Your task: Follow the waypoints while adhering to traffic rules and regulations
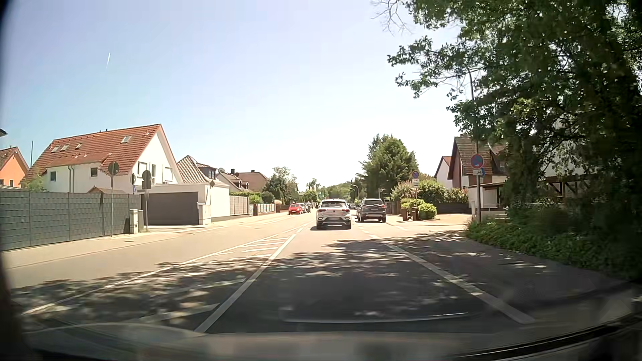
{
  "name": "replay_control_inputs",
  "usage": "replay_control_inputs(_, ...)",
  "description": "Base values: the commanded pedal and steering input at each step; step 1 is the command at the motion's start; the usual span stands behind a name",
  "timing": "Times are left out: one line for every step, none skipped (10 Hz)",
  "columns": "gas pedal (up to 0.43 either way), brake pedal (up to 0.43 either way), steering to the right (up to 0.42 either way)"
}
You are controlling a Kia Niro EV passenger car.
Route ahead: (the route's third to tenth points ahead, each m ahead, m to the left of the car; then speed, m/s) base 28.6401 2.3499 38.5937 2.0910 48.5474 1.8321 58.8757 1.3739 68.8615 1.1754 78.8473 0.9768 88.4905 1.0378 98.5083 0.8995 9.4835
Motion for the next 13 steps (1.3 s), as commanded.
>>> replay_control_inputs(0.0,0.03,-0.022)
replay_control_inputs(0.0,0.03,-0.021)
replay_control_inputs(0.0,0.03,-0.021)
replay_control_inputs(0.0,0.03,-0.021)
replay_control_inputs(0.0,0.03,-0.021)
replay_control_inputs(0.0,0.03,-0.021)
replay_control_inputs(0.0,0.03,-0.021)
replay_control_inputs(0.0,0.03,-0.02)
replay_control_inputs(0.0,0.03,-0.018)
replay_control_inputs(0.008,0.03,-0.012)
replay_control_inputs(0.008,0.03,-0.008)
replay_control_inputs(0.008,0.03,0.001)
replay_control_inputs(0.008,0.03,0.007)
